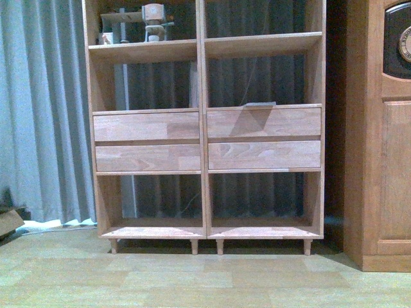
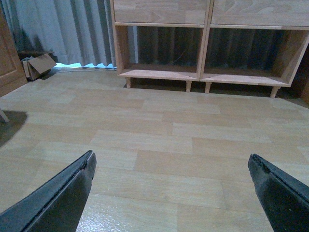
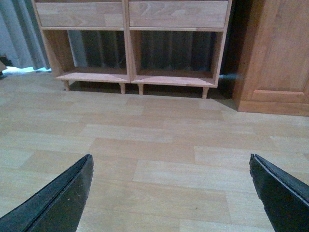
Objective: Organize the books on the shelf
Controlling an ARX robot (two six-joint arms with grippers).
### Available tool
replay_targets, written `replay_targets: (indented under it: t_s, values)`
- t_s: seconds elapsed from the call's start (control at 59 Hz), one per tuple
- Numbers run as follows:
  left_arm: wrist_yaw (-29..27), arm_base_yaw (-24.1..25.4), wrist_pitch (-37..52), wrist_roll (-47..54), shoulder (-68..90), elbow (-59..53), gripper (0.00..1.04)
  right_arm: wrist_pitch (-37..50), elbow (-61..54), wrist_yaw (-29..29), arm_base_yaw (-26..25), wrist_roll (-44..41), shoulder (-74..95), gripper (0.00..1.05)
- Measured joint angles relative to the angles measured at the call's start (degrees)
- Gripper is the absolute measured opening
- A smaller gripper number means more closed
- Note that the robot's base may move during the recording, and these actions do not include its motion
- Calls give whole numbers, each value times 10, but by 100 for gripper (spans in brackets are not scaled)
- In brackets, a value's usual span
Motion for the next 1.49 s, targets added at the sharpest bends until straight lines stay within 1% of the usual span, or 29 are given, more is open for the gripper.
replay_targets:
  t_s: [1.493]
  values:
    - [0,0,0,0,0,0,97,0,0,0,0,0,0,98]
